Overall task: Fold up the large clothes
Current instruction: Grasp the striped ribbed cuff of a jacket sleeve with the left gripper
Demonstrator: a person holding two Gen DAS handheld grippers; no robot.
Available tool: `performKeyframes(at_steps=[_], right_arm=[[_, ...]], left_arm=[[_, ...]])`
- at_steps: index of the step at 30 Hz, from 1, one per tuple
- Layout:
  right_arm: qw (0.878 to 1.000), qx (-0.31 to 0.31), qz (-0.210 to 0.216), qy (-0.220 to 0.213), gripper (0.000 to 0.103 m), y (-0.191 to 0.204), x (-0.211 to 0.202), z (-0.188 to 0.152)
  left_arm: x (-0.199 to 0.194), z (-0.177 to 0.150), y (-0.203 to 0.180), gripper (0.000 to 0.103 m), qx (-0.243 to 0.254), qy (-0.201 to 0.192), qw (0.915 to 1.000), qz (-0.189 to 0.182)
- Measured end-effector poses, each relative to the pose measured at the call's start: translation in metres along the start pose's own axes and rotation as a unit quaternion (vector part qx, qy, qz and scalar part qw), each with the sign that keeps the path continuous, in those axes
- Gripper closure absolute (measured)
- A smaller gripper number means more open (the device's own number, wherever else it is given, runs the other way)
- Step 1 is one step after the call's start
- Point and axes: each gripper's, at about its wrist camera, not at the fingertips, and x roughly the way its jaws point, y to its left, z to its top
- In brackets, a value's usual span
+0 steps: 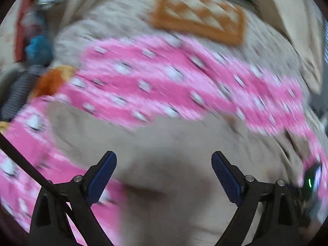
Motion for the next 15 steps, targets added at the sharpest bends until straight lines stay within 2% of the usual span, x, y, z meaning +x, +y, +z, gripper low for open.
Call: performKeyframes(at_steps=[2,4,6,9,10,13,14,15], right_arm=[[1.000,-0.001,-0.002,0.004,0.000,0.000,-0.001,0.000],[1.000,0.002,-0.003,0.009,0.000,0.000,-0.002,0.000],[1.000,0.002,-0.004,0.011,0.000,0.000,-0.002,0.000],[1.000,0.000,-0.007,0.012,0.000,0.001,-0.001,0.001],[1.000,-0.001,-0.007,0.011,0.000,0.001,-0.001,0.001],[1.000,-0.002,-0.007,0.012,0.000,0.001,0.000,0.002],[1.000,-0.002,-0.006,0.013,0.000,0.001,0.000,0.002],[1.000,-0.002,-0.006,0.012,0.000,0.001,0.000,0.002]], left_arm=[[0.010,0.020,0.054,0.024,-0.024,-0.005,0.9984,0.050],[0.027,0.027,0.105,0.024,-0.046,0.011,0.9939,0.100],[0.047,0.024,0.158,0.025,-0.080,0.034,0.9874,0.132],[0.066,0.019,0.199,0.027,-0.119,0.052,0.9822,0.136],[0.072,0.018,0.207,0.029,-0.128,0.058,0.9823,0.124],[0.095,0.024,0.207,0.031,-0.138,0.067,0.9856,0.072],[0.101,0.024,0.204,0.032,-0.131,0.070,0.9863,0.071],[0.108,0.026,0.202,0.037,-0.125,0.076,0.9862,0.076]])
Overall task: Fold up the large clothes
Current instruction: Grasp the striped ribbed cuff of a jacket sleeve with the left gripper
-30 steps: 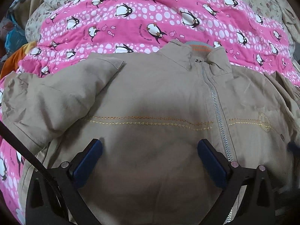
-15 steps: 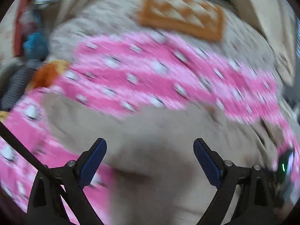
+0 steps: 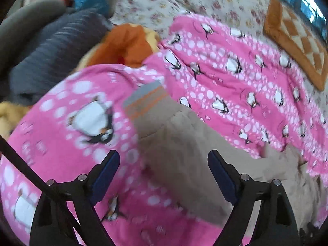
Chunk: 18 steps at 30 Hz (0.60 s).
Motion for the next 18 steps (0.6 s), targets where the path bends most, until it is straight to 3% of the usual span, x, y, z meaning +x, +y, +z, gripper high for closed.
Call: performKeyframes(at_steps=[2,4,6,8,9,11,13,16,18], right_arm=[[1.000,0.000,-0.001,0.000,0.000,0.000,0.000,0.000],[1.000,0.000,0.001,0.002,0.000,0.000,0.000,0.000],[1.000,0.000,0.008,0.013,0.000,-0.002,0.000,0.003],[1.000,0.007,0.020,0.020,0.002,-0.007,-0.007,0.005],[1.000,0.018,0.022,0.003,0.004,-0.014,-0.018,0.004],[0.999,0.031,0.021,-0.032,0.004,-0.027,-0.040,0.001],[0.998,0.028,0.019,-0.053,0.004,-0.038,-0.058,-0.004],[0.998,0.023,-0.002,-0.053,0.004,-0.060,-0.072,-0.016],[0.998,0.027,-0.032,-0.046,0.004,-0.081,-0.078,-0.026]], left_arm=[[0.011,0.004,-0.004,0.063,0.003,0.008,0.9997,0.024],[0.007,0.009,0.003,0.101,-0.021,0.003,0.9991,0.037],[-0.011,0.014,0.005,0.103,-0.021,-0.024,0.9985,0.045],[-0.046,0.025,0.003,0.103,-0.016,-0.080,0.9934,0.081],[-0.065,0.033,0.007,0.103,-0.022,-0.105,0.9899,0.093],[-0.105,0.052,0.019,0.103,-0.032,-0.159,0.9752,0.151],[-0.123,0.062,0.026,0.103,-0.036,-0.173,0.9695,0.170],[-0.140,0.063,0.016,0.103,-0.023,-0.178,0.9692,0.169],[-0.145,0.053,-0.013,0.103,-0.009,-0.188,0.9733,0.132]])
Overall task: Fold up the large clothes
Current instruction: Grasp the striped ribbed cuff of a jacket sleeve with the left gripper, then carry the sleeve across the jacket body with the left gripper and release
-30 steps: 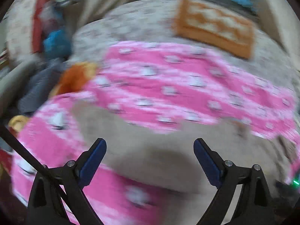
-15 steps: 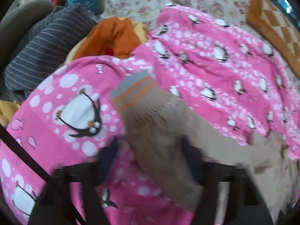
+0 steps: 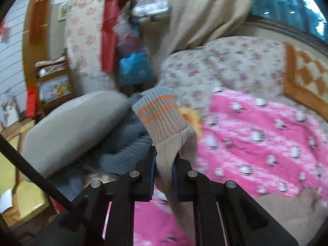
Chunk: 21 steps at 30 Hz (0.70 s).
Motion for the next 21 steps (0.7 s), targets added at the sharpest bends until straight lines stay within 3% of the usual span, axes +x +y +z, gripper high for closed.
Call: performKeyframes(at_steps=[1,5,9,13,17,21], right_arm=[[1.000,0.004,-0.010,0.001,0.004,-0.009,-0.002,-0.003],[0.999,0.042,-0.027,-0.007,0.004,-0.052,-0.020,-0.014],[0.996,0.084,-0.031,-0.012,0.004,-0.081,-0.032,-0.020],[0.995,0.089,-0.042,-0.011,0.004,-0.091,-0.035,-0.024],[0.995,0.085,-0.049,-0.001,0.004,-0.097,-0.031,-0.027],[0.995,0.086,-0.054,0.006,0.004,-0.100,-0.029,-0.030]], left_arm=[[-0.004,-0.003,-0.009,0.103,0.001,0.002,0.9998,-0.020],[-0.026,-0.044,-0.111,0.103,0.038,0.024,0.9907,-0.128],[-0.050,-0.114,-0.230,0.103,0.101,0.062,0.9694,-0.215],[-0.080,-0.192,-0.332,0.103,0.142,0.116,0.9407,-0.286],[-0.104,-0.234,-0.388,0.103,0.157,0.146,0.9223,-0.322],[-0.111,-0.266,-0.415,0.103,0.182,0.180,0.9006,-0.351]])
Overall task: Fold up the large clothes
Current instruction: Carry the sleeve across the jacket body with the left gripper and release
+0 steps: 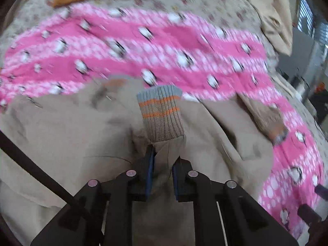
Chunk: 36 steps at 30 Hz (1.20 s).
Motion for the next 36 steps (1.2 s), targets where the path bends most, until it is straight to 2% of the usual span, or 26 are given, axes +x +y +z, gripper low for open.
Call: performKeyframes(at_steps=[2,3,4,7,9,11,13,15,17,18,19,20,21,23,24,25,26,28,31,32,34,36], right_arm=[[1.000,0.002,-0.001,0.002,0.004,0.000,0.002,0.000],[1.000,0.003,0.000,0.003,0.004,0.001,0.002,0.001],[1.000,0.005,0.002,0.002,0.004,0.002,0.002,0.002],[1.000,0.006,0.004,-0.009,0.004,0.012,0.000,0.008],[1.000,0.008,0.007,-0.023,0.004,0.021,-0.003,0.012],[0.999,0.012,0.010,-0.039,0.004,0.031,-0.006,0.016],[0.998,0.021,0.027,-0.057,0.004,0.041,-0.008,0.022],[0.995,0.028,0.058,-0.080,0.004,0.054,-0.010,0.028],[0.989,0.022,0.107,-0.103,0.004,0.073,-0.009,0.036],[0.984,0.009,0.141,-0.110,0.004,0.088,-0.004,0.042],[0.981,-0.005,0.158,-0.113,0.004,0.101,0.000,0.047],[0.977,-0.027,0.177,-0.114,0.007,0.117,0.006,0.052],[0.974,-0.046,0.188,-0.114,0.013,0.130,0.011,0.055],[0.970,-0.091,0.202,-0.102,0.040,0.162,0.029,0.066],[0.969,-0.100,0.209,-0.090,0.045,0.174,0.039,0.070],[0.968,-0.104,0.216,-0.078,0.055,0.183,0.048,0.074],[0.968,-0.109,0.217,-0.064,0.058,0.189,0.058,0.076],[0.974,-0.119,0.189,-0.034,0.058,0.197,0.082,0.078],[0.986,-0.116,0.117,0.032,0.065,0.185,0.120,0.074],[0.987,-0.109,0.108,0.047,0.065,0.177,0.128,0.073],[0.986,-0.093,0.127,0.054,0.065,0.164,0.129,0.075],[0.987,-0.098,0.118,0.052,0.065,0.165,0.127,0.075]], left_arm=[[0.009,-0.006,0.000,0.097,0.001,0.027,0.9995,-0.013],[0.009,-0.008,0.002,0.087,-0.005,0.035,0.9991,-0.025],[0.008,-0.010,0.007,0.082,-0.018,0.049,0.9970,-0.058],[-0.005,-0.015,0.013,0.076,-0.026,0.066,0.9907,-0.116],[-0.022,-0.018,0.020,0.075,-0.020,0.084,0.9840,-0.156],[-0.036,-0.018,0.034,0.075,-0.010,0.084,0.9832,-0.162],[-0.055,-0.009,0.055,0.075,-0.001,0.066,0.9867,-0.149],[-0.070,0.006,0.088,0.075,-0.009,0.034,0.9926,-0.116],[-0.082,0.023,0.135,0.075,-0.048,-0.005,0.9977,-0.048],[-0.084,0.026,0.154,0.075,-0.071,-0.015,0.9971,-0.022],[-0.086,0.029,0.185,0.075,-0.113,-0.030,0.9930,0.015],[-0.086,0.028,0.205,0.075,-0.141,-0.038,0.9887,0.035],[-0.085,0.025,0.217,0.077,-0.158,-0.043,0.9856,0.044],[-0.079,0.016,0.247,0.085,-0.203,-0.033,0.9763,0.069],[-0.077,0.015,0.254,0.089,-0.216,-0.024,0.9733,0.074],[-0.076,0.014,0.260,0.089,-0.227,-0.025,0.9708,0.074],[-0.074,0.015,0.262,0.089,-0.228,-0.027,0.9702,0.077],[-0.067,0.017,0.260,0.089,-0.216,-0.018,0.9714,0.097],[-0.048,0.004,0.265,0.089,-0.234,0.034,0.9659,0.105],[-0.045,-0.002,0.266,0.089,-0.237,0.045,0.9654,0.099],[-0.043,-0.001,0.258,0.089,-0.221,0.045,0.9681,0.108],[-0.045,0.000,0.256,0.089,-0.216,0.043,0.9693,0.110]])
